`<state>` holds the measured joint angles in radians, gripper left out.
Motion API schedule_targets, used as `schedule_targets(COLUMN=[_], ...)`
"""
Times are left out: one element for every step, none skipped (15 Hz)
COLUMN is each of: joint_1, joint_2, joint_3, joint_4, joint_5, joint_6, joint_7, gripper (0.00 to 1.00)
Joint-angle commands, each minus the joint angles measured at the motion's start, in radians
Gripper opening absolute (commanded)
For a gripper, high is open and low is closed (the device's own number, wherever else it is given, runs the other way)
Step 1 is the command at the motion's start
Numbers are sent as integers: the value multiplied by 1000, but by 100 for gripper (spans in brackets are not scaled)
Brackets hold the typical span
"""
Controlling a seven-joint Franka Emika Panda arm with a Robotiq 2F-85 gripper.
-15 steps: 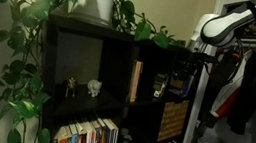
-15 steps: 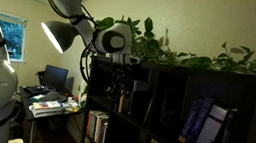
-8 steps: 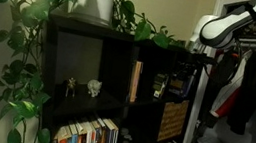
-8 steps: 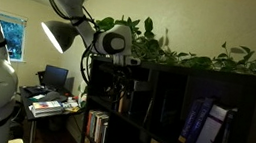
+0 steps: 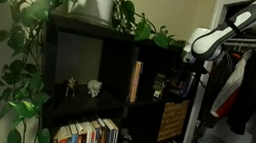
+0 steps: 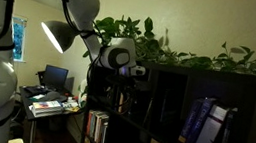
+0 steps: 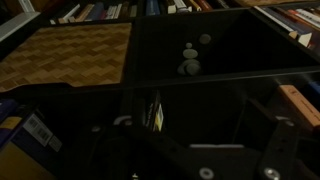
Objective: Move the black book to the first shelf from the right
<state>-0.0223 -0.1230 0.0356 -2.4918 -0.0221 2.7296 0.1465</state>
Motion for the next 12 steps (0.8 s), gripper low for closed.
schedule_targets(joint_1=[0, 0, 0, 1, 1, 2, 2, 2, -3, -6, 0, -2], joint_2=[20, 34, 38, 38, 38, 38, 38, 38, 54, 66, 82, 94], joint_3=[-8, -10, -10, -10, -9, -9, -9, -9, -9, -8, -11, -12], joint_4=[11, 17, 19, 19, 19, 19, 19, 19, 24, 27, 33, 37], joint_5=[-11, -14, -13, -13, -13, -13, -13, -13, -29, -38, -5, -9], joint_6=[8, 9, 9, 9, 9, 9, 9, 9, 24, 37, 47, 56], joint_7=[7, 9, 8, 8, 8, 8, 8, 8, 23, 40, 25, 35], gripper=[100, 100, 100, 100, 100, 100, 100, 100, 100, 100, 100, 100])
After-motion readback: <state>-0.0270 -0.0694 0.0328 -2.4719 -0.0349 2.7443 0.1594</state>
